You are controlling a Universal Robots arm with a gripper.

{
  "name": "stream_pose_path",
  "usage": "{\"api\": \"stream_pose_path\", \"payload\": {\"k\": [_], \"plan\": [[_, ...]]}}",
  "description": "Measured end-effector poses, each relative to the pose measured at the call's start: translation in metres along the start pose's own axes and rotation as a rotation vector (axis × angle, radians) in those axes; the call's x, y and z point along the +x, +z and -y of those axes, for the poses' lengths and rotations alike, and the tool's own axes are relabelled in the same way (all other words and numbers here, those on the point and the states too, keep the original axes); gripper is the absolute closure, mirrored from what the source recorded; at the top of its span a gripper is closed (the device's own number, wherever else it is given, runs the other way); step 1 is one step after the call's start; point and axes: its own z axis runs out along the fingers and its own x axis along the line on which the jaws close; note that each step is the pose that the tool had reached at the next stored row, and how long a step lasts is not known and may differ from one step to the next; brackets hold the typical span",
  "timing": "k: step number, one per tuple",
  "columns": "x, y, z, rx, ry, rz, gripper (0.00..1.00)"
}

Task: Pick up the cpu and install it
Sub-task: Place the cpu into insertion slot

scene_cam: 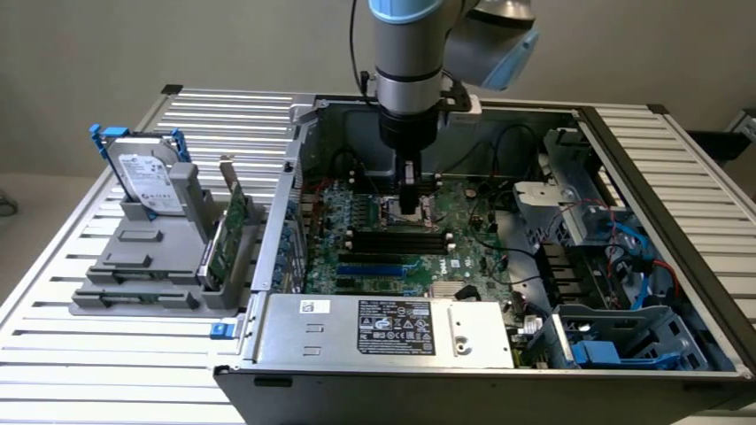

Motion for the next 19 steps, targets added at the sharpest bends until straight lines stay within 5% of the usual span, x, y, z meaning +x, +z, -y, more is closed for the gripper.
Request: {"api": "stream_pose_path", "payload": {"k": [13,19], "plan": [[0.002,-0.0297,-0.0129,0.014,0.006,0.0008,0.88],[0.002,-0.0401,-0.0227,0.031,0.006,0.0014,0.89]]}}
